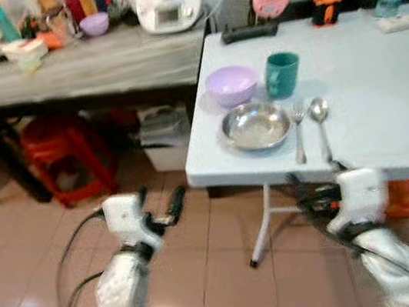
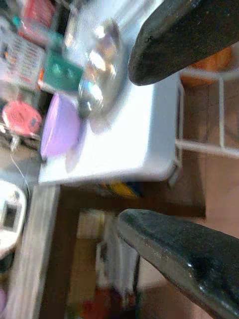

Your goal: Setting the table

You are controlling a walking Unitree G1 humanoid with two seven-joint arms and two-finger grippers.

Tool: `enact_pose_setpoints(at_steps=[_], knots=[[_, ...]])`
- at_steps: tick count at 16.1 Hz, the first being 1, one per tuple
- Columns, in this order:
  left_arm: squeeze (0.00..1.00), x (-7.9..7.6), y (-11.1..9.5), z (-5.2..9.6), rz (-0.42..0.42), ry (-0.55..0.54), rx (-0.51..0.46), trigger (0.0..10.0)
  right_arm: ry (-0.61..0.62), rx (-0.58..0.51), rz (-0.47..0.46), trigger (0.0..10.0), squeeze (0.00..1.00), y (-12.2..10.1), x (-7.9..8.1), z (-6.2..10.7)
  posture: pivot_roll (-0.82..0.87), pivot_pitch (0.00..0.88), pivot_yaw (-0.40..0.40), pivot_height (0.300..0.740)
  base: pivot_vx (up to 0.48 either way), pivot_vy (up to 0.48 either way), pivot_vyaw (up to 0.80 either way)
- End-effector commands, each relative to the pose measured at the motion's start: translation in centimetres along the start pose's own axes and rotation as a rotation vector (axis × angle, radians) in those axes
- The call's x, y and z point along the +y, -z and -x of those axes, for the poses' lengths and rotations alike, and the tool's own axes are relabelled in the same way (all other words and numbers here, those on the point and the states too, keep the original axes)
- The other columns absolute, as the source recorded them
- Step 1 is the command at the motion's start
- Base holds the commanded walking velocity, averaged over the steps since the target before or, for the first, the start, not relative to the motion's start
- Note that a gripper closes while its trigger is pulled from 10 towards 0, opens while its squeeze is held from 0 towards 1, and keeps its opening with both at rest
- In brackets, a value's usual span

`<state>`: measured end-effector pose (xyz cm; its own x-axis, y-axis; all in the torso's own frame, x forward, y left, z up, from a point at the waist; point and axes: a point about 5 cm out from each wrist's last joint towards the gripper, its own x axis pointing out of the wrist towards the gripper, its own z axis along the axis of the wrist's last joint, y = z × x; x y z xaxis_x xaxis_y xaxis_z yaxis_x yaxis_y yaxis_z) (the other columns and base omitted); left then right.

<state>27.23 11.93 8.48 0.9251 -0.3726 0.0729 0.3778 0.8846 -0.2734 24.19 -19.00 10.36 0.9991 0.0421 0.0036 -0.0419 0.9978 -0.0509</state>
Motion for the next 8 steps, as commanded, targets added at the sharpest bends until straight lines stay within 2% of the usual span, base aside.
enact_pose_setpoints(at_steps=[1, 2, 6, 8], knots=[[0.0, 1.07, -0.14, 0.5, -0.019, -0.02, 0.012, 10.0, -0.026, -0.041, -0.02, 10.0, 0.0, -1.08, 0.75, -0.55, -0.11, 0.0, 0.059, 0.74, 0.281, 0.0, 0.0], [0.0, 1.0, -0.06, 0.46, -0.017, -0.015, 0.015, 10.0, -0.032, -0.032, -0.019, 10.0, 0.0, -1.04, 0.81, -0.61, -0.11, 0.0, 0.061, 0.74, 0.281, 0.0, 0.0], [0.0, 0.9, 0.08, 0.34, -0.016, -0.005, 0.022, 10.0, -0.016, -0.041, -0.007, 10.0, 0.0, -1.15, 0.66, -0.49, -0.12, 0.0, 0.06, 0.74, 0.279, 0.0, -0.75], [0.0, 0.88, 0.19, 0.37, -0.018, 0.001, 0.027, 10.0, -0.006, -0.036, -0.027, 10.0, 0.0, -1.14, 0.62, -0.52, -0.12, 0.0, 0.061, 0.74, 0.277, 0.0, 0.0]])
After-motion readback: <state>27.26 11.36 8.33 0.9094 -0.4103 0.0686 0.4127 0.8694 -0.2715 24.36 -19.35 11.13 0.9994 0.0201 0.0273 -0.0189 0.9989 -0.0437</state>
